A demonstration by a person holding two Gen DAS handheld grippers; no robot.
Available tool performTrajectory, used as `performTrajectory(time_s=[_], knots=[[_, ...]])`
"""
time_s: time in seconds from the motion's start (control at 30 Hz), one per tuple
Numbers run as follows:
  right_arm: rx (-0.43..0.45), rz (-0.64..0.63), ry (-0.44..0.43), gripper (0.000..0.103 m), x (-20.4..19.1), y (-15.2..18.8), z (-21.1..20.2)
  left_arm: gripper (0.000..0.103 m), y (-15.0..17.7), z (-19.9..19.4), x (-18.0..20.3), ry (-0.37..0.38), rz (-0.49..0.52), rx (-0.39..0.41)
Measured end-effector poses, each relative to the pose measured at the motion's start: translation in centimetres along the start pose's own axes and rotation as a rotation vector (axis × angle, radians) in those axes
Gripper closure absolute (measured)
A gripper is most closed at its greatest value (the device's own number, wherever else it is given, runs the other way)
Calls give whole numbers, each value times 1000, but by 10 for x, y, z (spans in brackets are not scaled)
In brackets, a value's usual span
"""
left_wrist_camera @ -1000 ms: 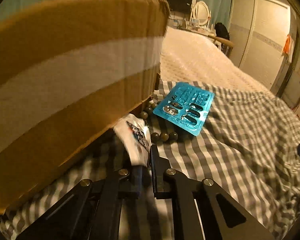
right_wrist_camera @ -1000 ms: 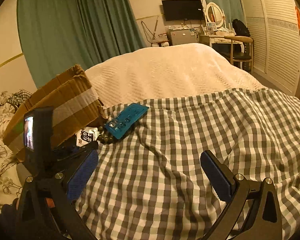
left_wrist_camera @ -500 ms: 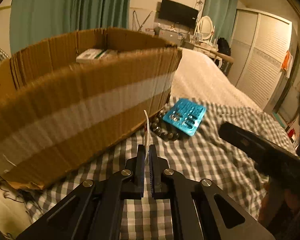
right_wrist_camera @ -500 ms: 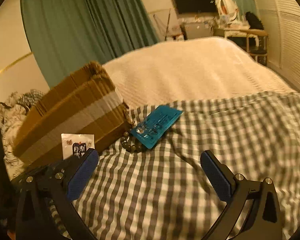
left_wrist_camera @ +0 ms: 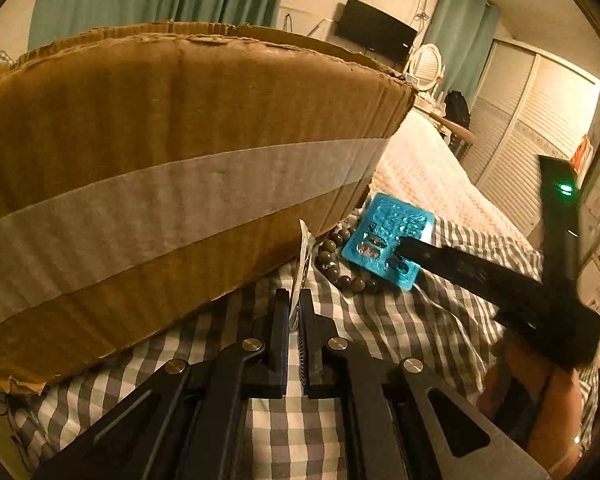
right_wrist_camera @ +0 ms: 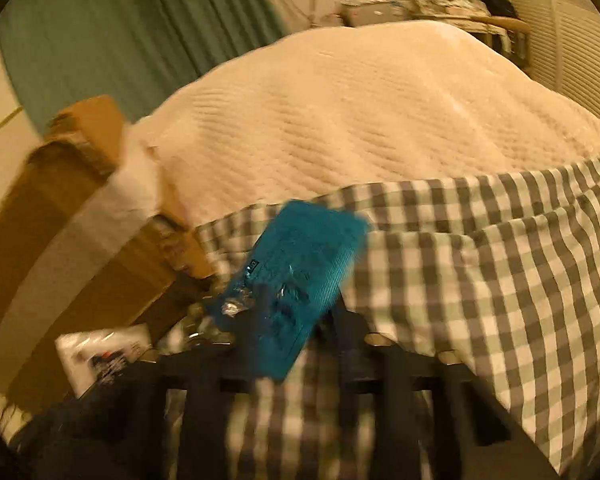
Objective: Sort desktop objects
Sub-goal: 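Grasp the blue blister pack with the right tool while the left holds the sachet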
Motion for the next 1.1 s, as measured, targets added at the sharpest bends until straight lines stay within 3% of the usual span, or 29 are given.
performTrajectory(time_s=[0.07, 0.37, 0.5, 0.53, 0.6, 0.63, 0.67, 0.8, 1.0, 1.1], knots=[[4, -30, -1, 91, -4, 8, -18, 99, -1, -4, 4, -6, 30, 0], [13, -129, -27, 96, -13, 39, -117, 99, -12, -32, 5, 21, 38, 32], [-42, -141, -4, 96, -12, 48, -118, 99, -5, -30, 0, 32, 19, 1], [-42, -144, 13, 93, -10, 50, -116, 99, -3, -27, 0, 32, 17, -9], [-33, -123, 40, 58, -3, 52, -106, 99, 3, -18, -1, 25, 24, -26], [-24, -91, 41, 28, 1, 51, -101, 99, 4, -13, -2, 21, 30, -31], [-18, -61, 38, 22, 6, 51, -97, 99, 5, -11, -2, 12, 35, -35], [-63, 15, 59, 22, 7, 50, -64, 99, 11, -7, -5, -28, 10, -29], [-58, -19, 146, 22, 1, 51, -30, 99, 13, 2, -4, -26, 0, -33], [-24, -75, 198, 31, 1, 56, -26, 99, 13, 4, -3, -24, 8, -35]])
Point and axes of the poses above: each gripper's, at about its wrist camera, not at the fingertips, and z roughly the way its jaws point, x to its right, y to its underside, the point moved 5 cm from there along z, roughly the way its jaws point, and after that the axes turned 12 degrees about z, right-handed, at the moved point
